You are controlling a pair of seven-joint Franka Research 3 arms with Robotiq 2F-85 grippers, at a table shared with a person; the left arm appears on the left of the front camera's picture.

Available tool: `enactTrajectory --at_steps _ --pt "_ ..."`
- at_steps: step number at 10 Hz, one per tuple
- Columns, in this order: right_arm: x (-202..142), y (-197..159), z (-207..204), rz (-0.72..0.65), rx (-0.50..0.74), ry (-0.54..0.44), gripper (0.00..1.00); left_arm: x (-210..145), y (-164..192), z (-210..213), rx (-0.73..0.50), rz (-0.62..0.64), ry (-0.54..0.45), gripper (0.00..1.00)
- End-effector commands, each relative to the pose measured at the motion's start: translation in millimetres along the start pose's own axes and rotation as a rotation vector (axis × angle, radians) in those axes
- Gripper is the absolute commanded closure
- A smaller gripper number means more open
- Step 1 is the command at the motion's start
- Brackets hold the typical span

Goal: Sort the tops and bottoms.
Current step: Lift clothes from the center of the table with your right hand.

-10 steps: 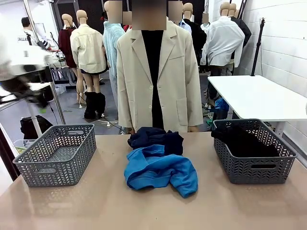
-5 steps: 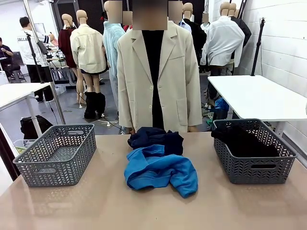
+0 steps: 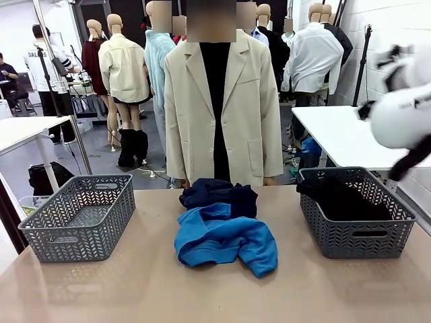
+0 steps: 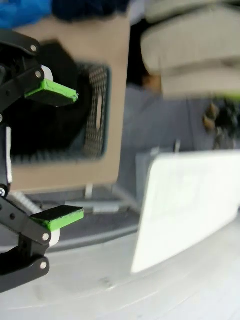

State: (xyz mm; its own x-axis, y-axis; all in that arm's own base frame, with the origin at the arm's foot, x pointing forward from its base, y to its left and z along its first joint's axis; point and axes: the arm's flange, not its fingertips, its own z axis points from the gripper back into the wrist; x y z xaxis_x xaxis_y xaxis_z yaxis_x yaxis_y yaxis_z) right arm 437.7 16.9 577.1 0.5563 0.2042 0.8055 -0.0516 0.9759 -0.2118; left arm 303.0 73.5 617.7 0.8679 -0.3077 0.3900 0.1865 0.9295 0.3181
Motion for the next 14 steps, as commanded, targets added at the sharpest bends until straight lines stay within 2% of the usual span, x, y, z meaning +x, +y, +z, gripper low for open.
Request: enactTrajectory --at_steps 1,4,6,7,8,11,12,13,14 --pt "25 30 26 0.057 0.262 0.052 0.00 -1 3 -2 0.013 0.014 -0.008 0.00" --pt "7 121 9 0.214 0.449 0.213 0.00 -1 3 -2 0.013 0.014 -0.008 0.00" --pt "-16 166 -9 0.289 0.480 0.302 0.00 -1 3 -2 0.013 0.014 -0.008 0.00" --pt "-22 168 -8 0.346 0.450 0.312 0.00 -1 3 -2 0.013 0.014 -0.008 0.00" --pt "-15 171 3 0.242 0.467 0.271 0.00 -1 3 -2 0.013 0.014 -0.008 0.00" --pt "-15 171 3 0.242 0.467 0.271 0.00 -1 3 -2 0.013 0.014 -0.008 0.00" --pt "-17 173 0 0.266 0.465 0.285 0.00 -1 3 -2 0.013 0.014 -0.008 0.00" --pt "-28 188 -20 0.325 0.440 0.334 0.00 -1 3 -2 0.013 0.014 -0.008 0.00" --pt "-33 200 -41 0.350 0.475 0.382 0.00 -1 3 -2 0.013 0.014 -0.008 0.00"
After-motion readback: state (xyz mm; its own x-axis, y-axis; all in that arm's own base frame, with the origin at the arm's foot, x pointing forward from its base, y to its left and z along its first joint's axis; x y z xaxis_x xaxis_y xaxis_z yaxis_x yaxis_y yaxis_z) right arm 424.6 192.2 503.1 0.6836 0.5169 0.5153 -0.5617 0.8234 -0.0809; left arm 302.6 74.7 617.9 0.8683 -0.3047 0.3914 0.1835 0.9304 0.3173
